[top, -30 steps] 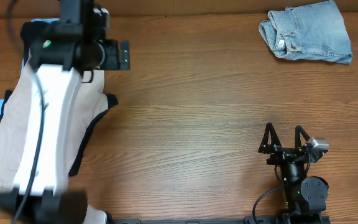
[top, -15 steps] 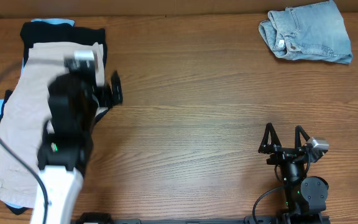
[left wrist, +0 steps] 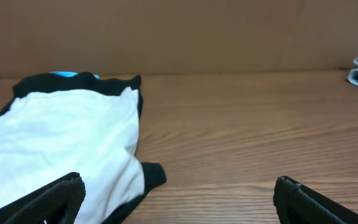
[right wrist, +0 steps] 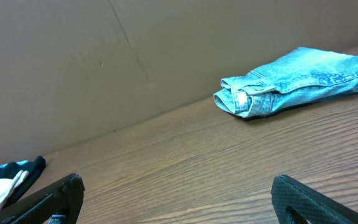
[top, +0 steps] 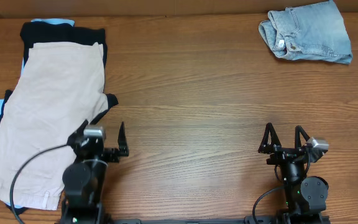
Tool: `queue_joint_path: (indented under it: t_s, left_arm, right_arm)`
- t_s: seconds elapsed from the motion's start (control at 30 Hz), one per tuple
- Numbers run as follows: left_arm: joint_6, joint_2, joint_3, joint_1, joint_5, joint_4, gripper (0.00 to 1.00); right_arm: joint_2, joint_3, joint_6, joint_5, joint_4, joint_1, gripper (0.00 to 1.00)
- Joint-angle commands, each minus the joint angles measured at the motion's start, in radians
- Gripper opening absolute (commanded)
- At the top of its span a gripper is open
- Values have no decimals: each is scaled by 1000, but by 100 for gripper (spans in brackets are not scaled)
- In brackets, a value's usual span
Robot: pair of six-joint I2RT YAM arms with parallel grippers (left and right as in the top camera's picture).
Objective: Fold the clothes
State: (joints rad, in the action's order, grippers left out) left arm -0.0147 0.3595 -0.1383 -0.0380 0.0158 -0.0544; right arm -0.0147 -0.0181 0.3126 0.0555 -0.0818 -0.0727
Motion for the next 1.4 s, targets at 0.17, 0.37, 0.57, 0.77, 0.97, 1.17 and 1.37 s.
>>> queue_joint_path:
  t_s: [0.17, 0.37, 0.57, 0.77, 0.97, 1.17, 1.37]
  left_arm:
    - [13, -172, 100, 55, 3, -13, 100]
    - [15, -265, 134, 79, -14, 8, 100]
    - [15, -351, 134, 85, -75, 110, 100]
    - [15, -357, 134, 85, -67, 130, 100]
    - [15, -355, 134, 85, -68, 127, 100]
    - [15, -355, 134, 85, -68, 127, 100]
    - [15, -355, 134, 85, -68, 127, 100]
  right_arm:
    - [12, 10, -10, -2, 5, -6, 100]
    - [12, 10, -10, -2, 5, -6, 100]
    - [12, 10, -10, -2, 5, -6, 100]
    - [12, 10, -10, -2, 5, -6, 100]
    - [12, 10, -10, -2, 5, -6, 100]
    - [12, 10, -10, -2, 5, -6, 100]
    - [12, 10, -10, -2, 5, -6, 100]
